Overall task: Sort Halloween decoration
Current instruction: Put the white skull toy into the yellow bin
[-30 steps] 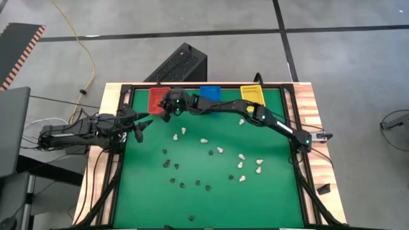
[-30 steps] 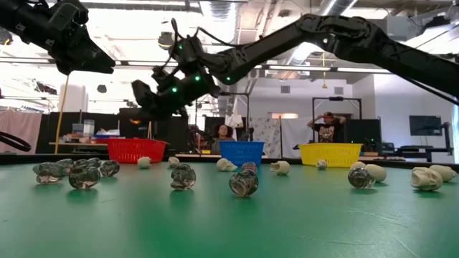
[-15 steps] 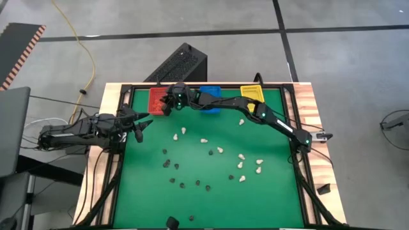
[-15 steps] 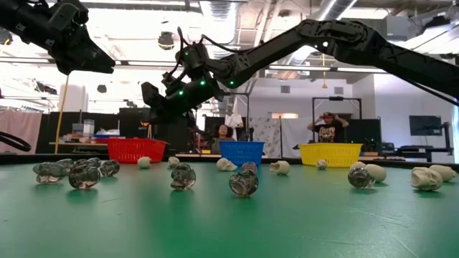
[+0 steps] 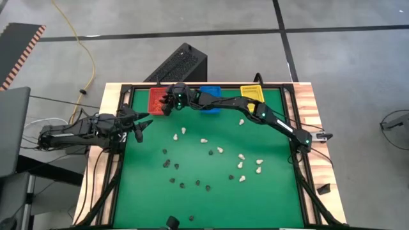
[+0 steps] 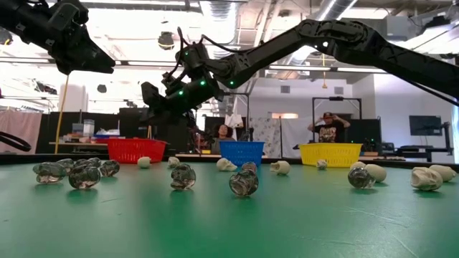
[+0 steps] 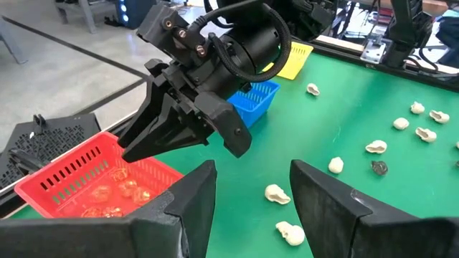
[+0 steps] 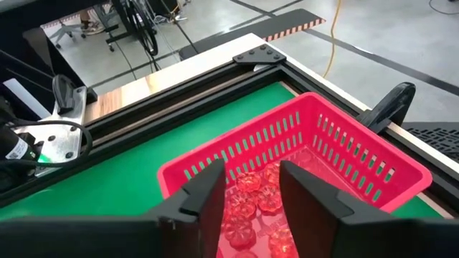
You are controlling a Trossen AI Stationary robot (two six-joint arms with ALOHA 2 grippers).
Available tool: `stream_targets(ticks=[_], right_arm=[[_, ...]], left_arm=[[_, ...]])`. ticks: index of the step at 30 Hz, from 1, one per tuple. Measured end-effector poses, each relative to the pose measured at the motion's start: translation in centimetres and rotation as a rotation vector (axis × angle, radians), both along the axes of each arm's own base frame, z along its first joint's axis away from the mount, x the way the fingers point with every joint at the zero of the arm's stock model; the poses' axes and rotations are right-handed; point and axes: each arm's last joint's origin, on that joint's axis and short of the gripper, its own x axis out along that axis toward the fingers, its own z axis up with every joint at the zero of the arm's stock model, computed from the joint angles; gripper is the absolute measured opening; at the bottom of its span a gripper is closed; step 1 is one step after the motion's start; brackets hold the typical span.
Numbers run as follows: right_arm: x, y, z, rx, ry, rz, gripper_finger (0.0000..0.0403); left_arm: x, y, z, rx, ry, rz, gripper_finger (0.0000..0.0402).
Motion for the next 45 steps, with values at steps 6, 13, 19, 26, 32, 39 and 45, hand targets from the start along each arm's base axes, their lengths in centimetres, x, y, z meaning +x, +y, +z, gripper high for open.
stream_targets(ticks=[6,13,19,26,32,39,45], right_arm=[[0.0,0.0,0.0,-0.001,-0.004,0.000,0.0165],[0.1,0.0,0.4,-0.010,-0.039,0.001,0.0162],[0.3,0.2,2.1,0.012,-0.048,0.078,0.0162],[-3.0,-0.4,8.5,-0.060,0.061,0.147,0.0162],[-11.0,1.5,17.6,-0.202,0.335,0.210,0.0162],[-24.8,7.0,27.1,-0.273,0.603,0.129,0.0162],[-37.3,12.7,33.2,-0.218,0.438,0.090,0.0162]], left_arm=[[0.0,0.0,0.0,0.000,0.000,0.000,0.0169],[0.0,0.0,0.0,0.000,0.000,0.000,0.0169],[0.0,0.0,0.0,-0.002,-0.001,0.000,0.0169],[0.0,0.0,0.0,-0.003,-0.001,0.000,0.0169],[0.0,0.0,0.0,-0.004,-0.002,0.001,0.0169],[0.0,0.0,0.0,-0.004,-0.002,0.002,0.0169],[0.0,0.1,0.0,0.002,-0.001,0.021,0.0169]])
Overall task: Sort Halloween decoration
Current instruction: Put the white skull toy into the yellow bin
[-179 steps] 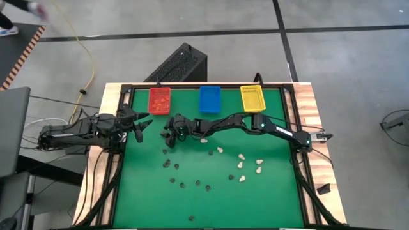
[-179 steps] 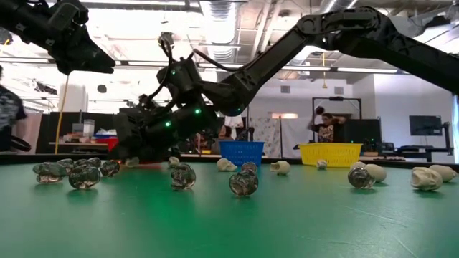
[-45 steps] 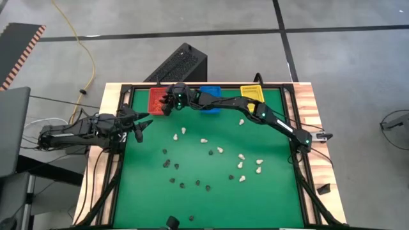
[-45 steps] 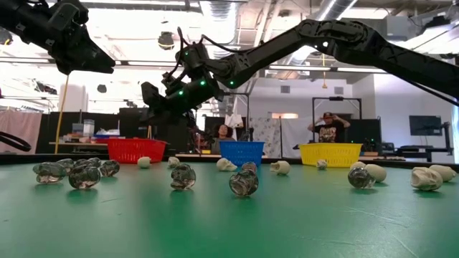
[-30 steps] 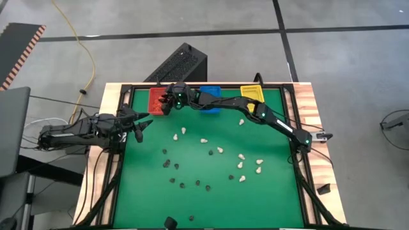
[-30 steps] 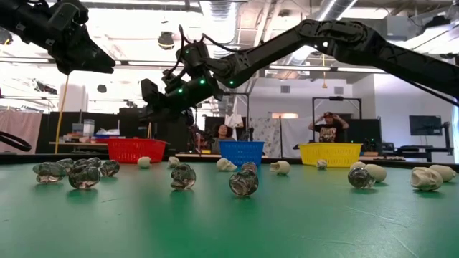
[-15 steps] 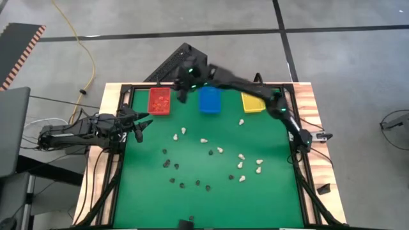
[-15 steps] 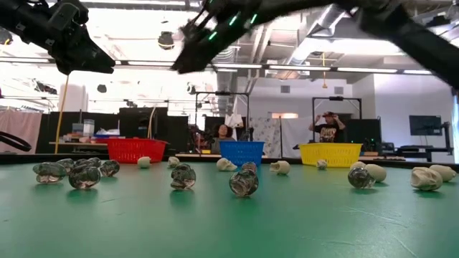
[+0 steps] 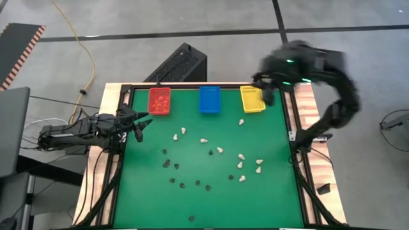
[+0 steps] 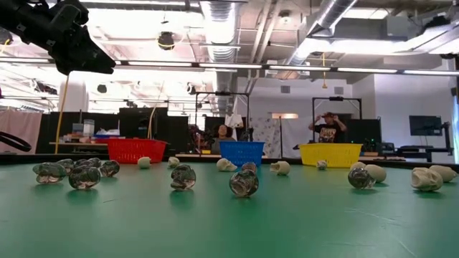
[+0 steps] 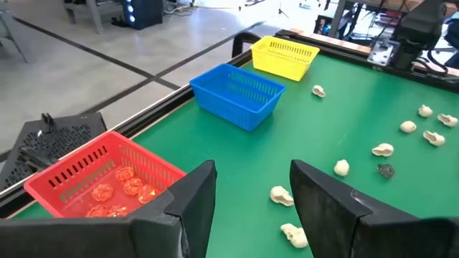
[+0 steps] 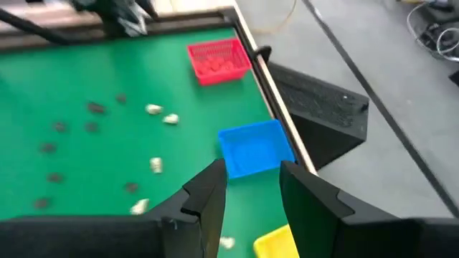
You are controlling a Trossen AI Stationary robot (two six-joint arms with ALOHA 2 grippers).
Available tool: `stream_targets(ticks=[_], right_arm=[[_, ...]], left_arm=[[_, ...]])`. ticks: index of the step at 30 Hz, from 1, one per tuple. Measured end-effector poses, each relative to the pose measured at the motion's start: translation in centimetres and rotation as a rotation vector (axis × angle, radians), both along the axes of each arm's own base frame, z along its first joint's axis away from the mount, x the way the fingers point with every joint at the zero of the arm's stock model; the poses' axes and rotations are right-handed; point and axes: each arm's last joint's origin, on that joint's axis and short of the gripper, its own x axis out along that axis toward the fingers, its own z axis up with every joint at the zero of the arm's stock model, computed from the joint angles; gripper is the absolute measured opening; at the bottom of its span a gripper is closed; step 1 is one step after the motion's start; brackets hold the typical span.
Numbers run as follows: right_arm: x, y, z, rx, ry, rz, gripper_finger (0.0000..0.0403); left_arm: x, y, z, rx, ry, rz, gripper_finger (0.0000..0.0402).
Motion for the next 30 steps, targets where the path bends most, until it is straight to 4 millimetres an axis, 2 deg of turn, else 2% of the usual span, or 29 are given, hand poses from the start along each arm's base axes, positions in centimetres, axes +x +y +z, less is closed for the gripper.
stream_targets(ticks=[5,8,12,14,16,21,26,30], right_arm=[[-7.9,2.9,1.9,0.053,-0.161,-0.045,0.0162],[-10.3,3.5,1.5,0.051,-0.201,-0.105,0.0162],[-11.2,3.7,-0.9,0.017,-0.179,-0.165,0.0162],[-9.8,3.7,-2.7,-0.014,-0.161,-0.145,0.0162],[-8.3,4.0,-4.2,-0.023,-0.192,-0.054,0.0162],[-6.7,5.1,-8.6,-0.025,-0.154,0.116,0.0162],[-9.0,5.7,-11.4,-0.021,-0.290,0.167,0.0162],[-11.4,5.5,-14.8,0.032,-0.422,0.128,0.0162]], left_arm=[[0.0,0.0,0.0,0.001,0.000,0.002,0.0169],[0.0,0.0,0.0,0.001,0.000,0.002,0.0169],[0.0,0.0,0.0,0.001,0.000,0.002,0.0169],[0.0,0.0,0.0,0.001,0.000,0.002,0.0169],[0.0,0.0,0.0,0.001,0.000,0.002,0.0169],[0.0,0.0,0.0,0.000,0.000,0.002,0.0169],[0.0,0.0,0.0,0.000,0.001,0.002,0.0169],[0.0,0.0,0.0,0.000,0.002,0.001,0.0169]])
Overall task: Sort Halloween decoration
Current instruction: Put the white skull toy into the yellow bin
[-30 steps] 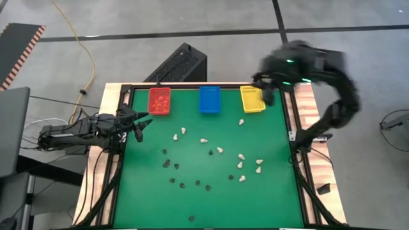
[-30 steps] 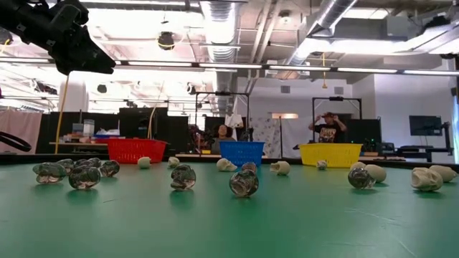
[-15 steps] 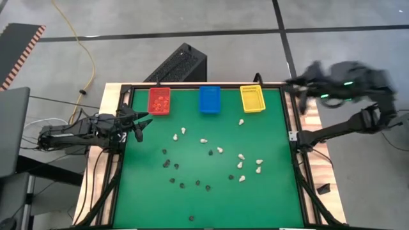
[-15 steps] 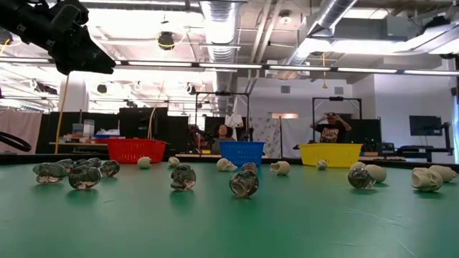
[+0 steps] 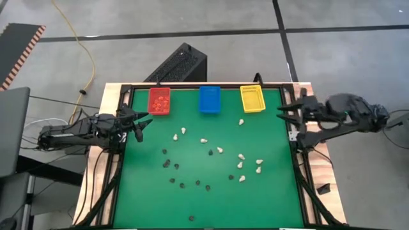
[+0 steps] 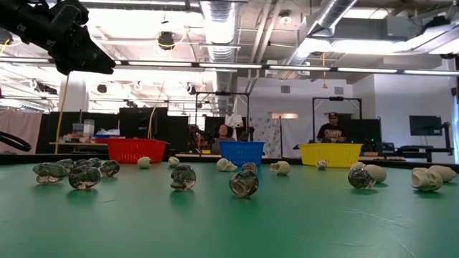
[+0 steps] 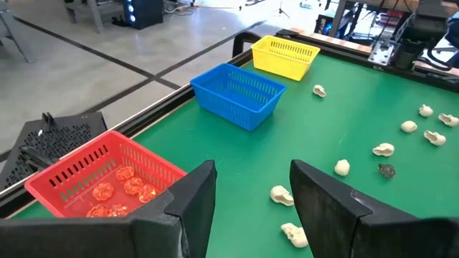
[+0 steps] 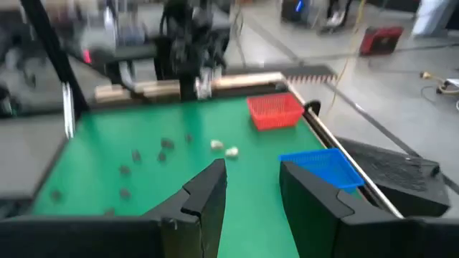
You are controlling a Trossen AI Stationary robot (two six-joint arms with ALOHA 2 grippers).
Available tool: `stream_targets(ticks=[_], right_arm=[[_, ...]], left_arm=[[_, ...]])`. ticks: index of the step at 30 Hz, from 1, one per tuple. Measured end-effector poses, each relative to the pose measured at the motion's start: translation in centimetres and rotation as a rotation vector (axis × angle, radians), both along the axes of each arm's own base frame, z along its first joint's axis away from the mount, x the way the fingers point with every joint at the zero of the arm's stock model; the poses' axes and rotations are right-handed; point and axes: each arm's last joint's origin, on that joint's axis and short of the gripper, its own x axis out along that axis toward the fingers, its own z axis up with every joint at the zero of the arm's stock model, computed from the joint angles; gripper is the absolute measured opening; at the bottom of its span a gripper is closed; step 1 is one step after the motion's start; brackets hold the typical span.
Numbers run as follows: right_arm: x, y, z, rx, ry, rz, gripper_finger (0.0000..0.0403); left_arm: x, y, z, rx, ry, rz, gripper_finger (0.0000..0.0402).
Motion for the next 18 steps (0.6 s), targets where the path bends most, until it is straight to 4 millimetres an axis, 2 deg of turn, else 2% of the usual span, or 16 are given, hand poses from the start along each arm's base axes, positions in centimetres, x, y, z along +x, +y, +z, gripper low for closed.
stream_targets(ticks=[3,8,13,18], right_arm=[[-0.8,-0.1,-3.2,0.064,-0.097,-0.016,0.0162],[-0.4,0.0,-8.4,0.154,-0.211,-0.021,0.0162],[0.9,0.3,-11.9,0.166,-0.232,0.007,0.0162],[2.3,0.6,-14.1,0.164,-0.216,0.039,0.0162]], left_arm=[[0.0,0.0,0.0,-0.001,-0.001,0.000,0.0169],[0.0,0.0,0.0,-0.001,-0.001,0.000,0.0169],[0.0,0.0,0.0,-0.002,-0.002,0.001,0.0169],[0.0,0.0,0.0,-0.002,-0.002,0.000,0.0169]])
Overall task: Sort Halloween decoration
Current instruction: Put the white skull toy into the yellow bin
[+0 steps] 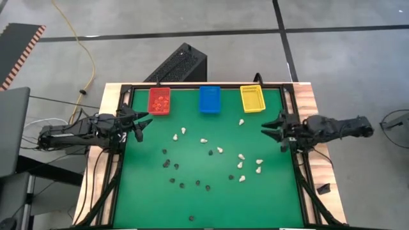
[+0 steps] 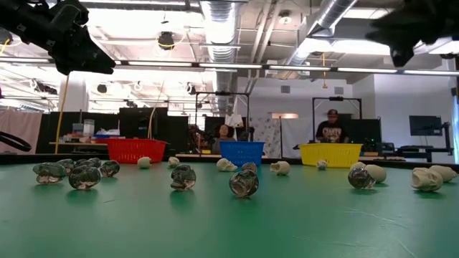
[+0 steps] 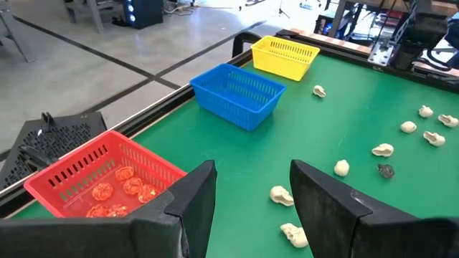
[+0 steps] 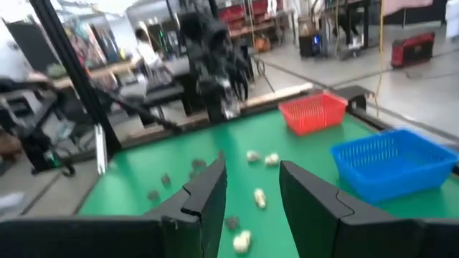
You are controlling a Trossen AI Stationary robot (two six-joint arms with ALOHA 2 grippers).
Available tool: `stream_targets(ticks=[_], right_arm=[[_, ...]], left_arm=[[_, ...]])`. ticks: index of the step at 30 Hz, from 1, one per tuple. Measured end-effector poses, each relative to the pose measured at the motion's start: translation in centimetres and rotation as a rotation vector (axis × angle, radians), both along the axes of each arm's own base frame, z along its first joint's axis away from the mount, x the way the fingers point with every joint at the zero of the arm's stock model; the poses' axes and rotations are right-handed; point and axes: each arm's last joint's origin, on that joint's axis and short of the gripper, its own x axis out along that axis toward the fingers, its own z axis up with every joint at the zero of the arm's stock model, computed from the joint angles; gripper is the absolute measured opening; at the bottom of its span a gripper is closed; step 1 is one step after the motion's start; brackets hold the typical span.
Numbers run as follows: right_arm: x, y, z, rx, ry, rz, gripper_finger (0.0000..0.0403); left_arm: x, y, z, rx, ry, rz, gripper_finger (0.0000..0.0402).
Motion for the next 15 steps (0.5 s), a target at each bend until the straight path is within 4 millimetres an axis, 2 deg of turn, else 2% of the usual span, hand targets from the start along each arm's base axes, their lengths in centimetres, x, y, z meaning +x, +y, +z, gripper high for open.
stream_targets(ticks=[3,8,15], right_arm=[[0.7,0.1,-1.7,-0.012,0.071,0.008,0.0162],[1.8,0.7,-3.9,-0.009,0.174,0.118,0.0162],[3.4,1.1,-4.2,0.101,0.178,0.140,0.0162]], left_arm=[[0.0,0.0,0.0,0.000,0.000,0.001,0.0169],[0.0,0.0,0.0,0.000,0.000,0.000,0.0169],[0.0,0.0,0.0,0.000,0.000,0.000,0.0169]])
